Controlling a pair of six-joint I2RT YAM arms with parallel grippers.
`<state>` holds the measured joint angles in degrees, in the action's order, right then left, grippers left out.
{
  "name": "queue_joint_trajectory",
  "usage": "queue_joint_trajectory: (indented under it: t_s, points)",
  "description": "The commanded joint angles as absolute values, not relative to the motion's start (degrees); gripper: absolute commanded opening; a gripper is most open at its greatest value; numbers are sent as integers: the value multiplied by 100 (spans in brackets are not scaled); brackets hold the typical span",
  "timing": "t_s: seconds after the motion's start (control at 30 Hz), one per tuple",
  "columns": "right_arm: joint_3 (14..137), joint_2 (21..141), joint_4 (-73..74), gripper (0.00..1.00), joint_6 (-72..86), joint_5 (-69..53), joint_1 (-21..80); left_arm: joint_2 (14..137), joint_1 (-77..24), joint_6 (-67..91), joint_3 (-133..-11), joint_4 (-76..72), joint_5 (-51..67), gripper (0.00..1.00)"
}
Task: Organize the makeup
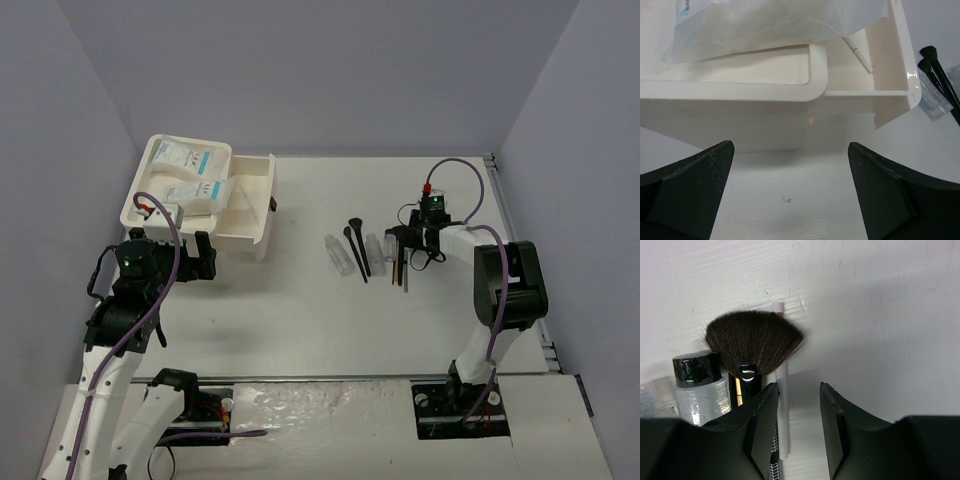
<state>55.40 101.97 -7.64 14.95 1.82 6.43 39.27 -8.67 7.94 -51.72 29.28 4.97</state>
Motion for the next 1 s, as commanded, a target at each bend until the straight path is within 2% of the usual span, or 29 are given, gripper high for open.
queue_joint_trajectory:
  t_s: [0.0,0.27,0.33,0.43,0.5,0.73,0.87,0.97]
  points:
    - [5562,10324,-842,35,1475,473,615,3955,-872,775,-5317,2558,545,97]
    - [5605,10515,-759,28,1531,474,598,3964,-879,781,-5316,2558,545,97]
    - [5592,10489,-725,23,1591,575,551,3964,-879,774,-5310,2558,545,97]
    - [5575,10409,-612,6,1617,803,462,3964,-879,776,-5317,2558,545,97]
    - [5555,10294,-554,0,1600,925,431,3964,-879,782,-5317,2549,540,97]
    - [5980,8970,-420,0,1827,331,793,3964,-870,773,-5333,2549,547,97]
    - [6747,8552,-553,0,2290,119,1794,3929,-870,748,-5327,2550,536,97]
    - [7239,8669,-890,0,2747,77,2693,3880,-870,741,-5315,2537,519,97]
